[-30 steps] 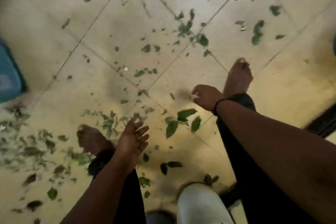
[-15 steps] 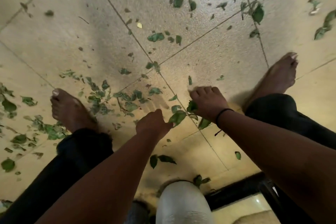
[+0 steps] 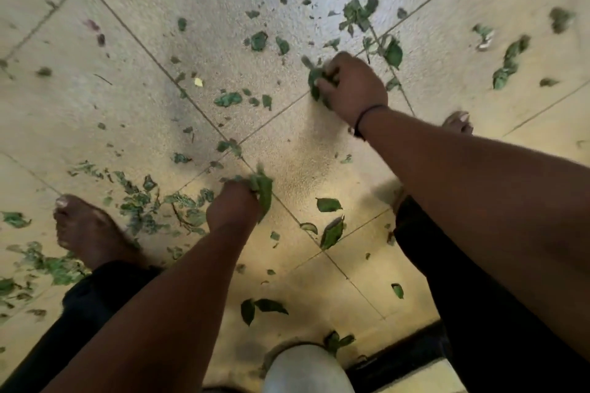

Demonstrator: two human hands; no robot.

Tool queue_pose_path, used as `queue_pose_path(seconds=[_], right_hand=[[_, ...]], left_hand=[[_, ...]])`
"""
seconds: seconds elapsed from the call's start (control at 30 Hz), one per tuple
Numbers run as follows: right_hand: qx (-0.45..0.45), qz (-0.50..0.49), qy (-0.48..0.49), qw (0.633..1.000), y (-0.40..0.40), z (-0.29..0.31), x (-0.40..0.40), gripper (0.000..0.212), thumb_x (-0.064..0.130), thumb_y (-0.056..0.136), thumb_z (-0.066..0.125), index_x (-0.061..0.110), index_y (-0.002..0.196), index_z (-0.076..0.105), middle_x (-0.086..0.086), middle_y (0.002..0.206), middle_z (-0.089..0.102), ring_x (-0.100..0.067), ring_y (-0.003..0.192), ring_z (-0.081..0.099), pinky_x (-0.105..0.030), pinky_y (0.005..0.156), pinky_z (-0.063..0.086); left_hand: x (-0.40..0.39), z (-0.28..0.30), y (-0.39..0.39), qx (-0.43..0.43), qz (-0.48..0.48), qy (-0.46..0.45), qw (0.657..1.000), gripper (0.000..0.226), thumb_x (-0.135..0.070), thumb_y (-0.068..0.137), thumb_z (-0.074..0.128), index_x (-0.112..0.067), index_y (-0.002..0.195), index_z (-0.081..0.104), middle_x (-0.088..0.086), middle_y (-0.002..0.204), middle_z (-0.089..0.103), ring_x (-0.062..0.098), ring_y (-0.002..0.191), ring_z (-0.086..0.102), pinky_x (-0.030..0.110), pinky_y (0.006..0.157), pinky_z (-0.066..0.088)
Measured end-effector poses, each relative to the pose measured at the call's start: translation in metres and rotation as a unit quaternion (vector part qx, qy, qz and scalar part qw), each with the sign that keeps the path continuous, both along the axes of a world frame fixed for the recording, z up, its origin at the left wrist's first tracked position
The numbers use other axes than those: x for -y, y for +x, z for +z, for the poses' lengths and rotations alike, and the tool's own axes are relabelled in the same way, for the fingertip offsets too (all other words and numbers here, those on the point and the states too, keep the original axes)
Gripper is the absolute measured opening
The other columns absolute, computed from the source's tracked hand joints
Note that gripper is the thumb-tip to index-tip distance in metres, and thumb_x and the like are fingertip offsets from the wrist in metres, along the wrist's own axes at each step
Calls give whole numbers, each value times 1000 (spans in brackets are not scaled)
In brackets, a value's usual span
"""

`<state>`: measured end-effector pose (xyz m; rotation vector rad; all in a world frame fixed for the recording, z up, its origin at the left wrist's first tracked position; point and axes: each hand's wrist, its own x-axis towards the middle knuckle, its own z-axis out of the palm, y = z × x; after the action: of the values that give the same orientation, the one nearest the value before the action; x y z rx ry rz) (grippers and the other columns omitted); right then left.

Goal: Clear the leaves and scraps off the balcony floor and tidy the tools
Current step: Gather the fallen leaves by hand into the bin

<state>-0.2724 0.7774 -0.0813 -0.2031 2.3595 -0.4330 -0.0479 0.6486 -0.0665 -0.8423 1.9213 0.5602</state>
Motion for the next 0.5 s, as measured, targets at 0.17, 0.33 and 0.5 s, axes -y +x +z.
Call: queue_pose_path(seconds=[0.17,0.33,0.5], right_hand=[[12,-123,-43,991,-60,11,6,8,27,90,60,21,95,57,8,93,57,-10,87,53,-26,79,45],[65,-128,12,990,-58,18,-4,17,20,89,61,20,74,51,2,77,54,-17,81,53,-24,70,39],[103,-130,20,986,-27,7,8,32,35,81,73,16,95,51,1,81,53,-15,72,51,-29,65,41]], left_hand=[[34,4,-77,-119,106,-44,986,27,-37,101,46,-16,93,60,0,82,57,17,69,52,28,61,34],[56,9,-123,-178,178,-21,968,29,-47,96,52,-18,88,54,-4,80,55,20,81,52,29,69,33],[66,0,-120,-100,106,-40,989,51,-60,85,62,-15,108,57,3,101,64,24,93,60,33,75,43]])
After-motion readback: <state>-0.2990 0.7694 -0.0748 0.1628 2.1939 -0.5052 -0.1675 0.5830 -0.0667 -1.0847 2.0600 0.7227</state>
